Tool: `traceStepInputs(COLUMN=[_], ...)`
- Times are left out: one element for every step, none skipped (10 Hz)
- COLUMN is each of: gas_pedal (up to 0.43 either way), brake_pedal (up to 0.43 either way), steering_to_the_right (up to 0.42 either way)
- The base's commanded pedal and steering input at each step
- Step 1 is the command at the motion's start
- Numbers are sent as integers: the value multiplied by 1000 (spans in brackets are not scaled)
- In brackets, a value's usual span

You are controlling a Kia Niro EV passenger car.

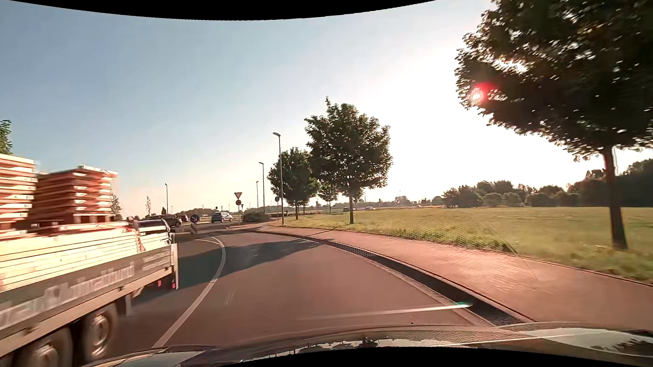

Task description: Follow the waypoints while adhering to traffic rules and regulations

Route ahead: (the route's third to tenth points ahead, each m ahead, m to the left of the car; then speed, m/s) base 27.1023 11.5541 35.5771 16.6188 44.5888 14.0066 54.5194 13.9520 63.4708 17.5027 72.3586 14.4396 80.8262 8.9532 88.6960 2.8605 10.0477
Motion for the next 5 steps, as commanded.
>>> traceStepInputs(gas_pedal=[138,138,138,138,138], brake_pedal=[0,0,0,0,0], steering_to_the_right=[-102,-100,-98,-94,-90])
